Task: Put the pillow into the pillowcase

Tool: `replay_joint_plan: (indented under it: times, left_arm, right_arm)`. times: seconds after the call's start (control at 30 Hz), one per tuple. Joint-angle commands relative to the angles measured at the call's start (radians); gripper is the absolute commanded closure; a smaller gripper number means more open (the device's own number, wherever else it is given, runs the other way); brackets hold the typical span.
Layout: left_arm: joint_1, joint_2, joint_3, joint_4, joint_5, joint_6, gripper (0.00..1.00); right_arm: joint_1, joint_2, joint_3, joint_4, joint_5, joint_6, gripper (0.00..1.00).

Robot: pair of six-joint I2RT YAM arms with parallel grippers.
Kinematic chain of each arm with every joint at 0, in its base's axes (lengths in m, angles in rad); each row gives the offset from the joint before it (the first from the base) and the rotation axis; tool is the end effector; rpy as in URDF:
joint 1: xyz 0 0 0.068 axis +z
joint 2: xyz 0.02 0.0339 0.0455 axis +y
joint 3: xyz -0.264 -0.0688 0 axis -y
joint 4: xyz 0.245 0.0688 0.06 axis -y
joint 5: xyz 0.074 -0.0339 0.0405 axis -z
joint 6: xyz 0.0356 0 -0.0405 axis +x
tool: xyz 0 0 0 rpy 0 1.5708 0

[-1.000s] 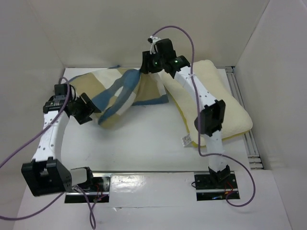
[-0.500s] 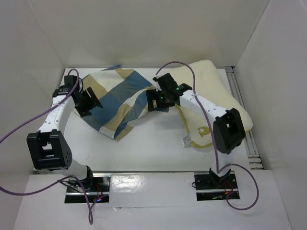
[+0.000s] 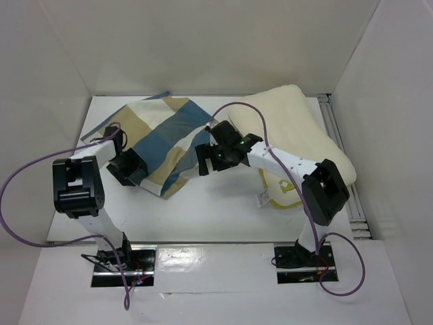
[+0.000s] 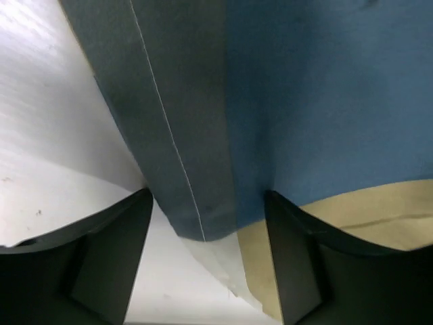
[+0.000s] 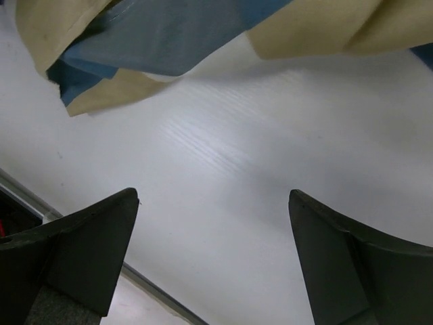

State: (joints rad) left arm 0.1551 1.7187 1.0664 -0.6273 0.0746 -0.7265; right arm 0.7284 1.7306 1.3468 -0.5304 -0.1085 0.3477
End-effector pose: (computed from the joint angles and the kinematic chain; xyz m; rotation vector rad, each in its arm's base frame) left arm 0.3180 0.0470 0.1687 -1.2124 2.6068 -0.2217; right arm 0.2798 0.2548 0.2514 -0.5336 2.5178 0.5692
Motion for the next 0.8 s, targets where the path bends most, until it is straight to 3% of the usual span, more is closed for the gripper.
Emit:
replay_joint_plan:
  times: [0.0,0.07,0.17,0.27,0.43,0.63,0.77]
  left_arm:
    - [0.011,0.064,0.006,0.073,0.001,-0.051,0.21]
    - [0.011,0.111,0.043,0.084,0.001,-0.062,0.29]
    - [0.011,0.146,0.122,0.045,0.011,-0.062,1.0]
    - [0.011,0.084,0.177,0.023,0.033,-0.022,1.0]
    - [-0.052,-0.063,0.312,-0.054,-0.005,0.029,1.0]
    - [-0.157,-0.11,0.472,-0.132,-0.05,0.081,1.0]
    - [-0.181,-0.11,0.53,-0.157,-0.059,0.102,1.0]
  right_arm:
    - [0.063,0.009,0.003,0.041,-0.04,0.014,0.01]
    - [0.116,0.043,0.003,0.055,-0.04,0.025,0.01]
    - [0.193,0.087,0.024,0.078,-0.011,0.034,0.01]
    - [0.259,0.118,0.055,0.125,0.073,0.057,0.01]
    - [0.315,0.118,0.009,0.376,0.231,0.1,0.01]
    - [0.351,0.167,-0.046,0.634,0.379,0.134,0.01]
    - [0.361,0.224,-0.018,0.693,0.435,0.145,0.01]
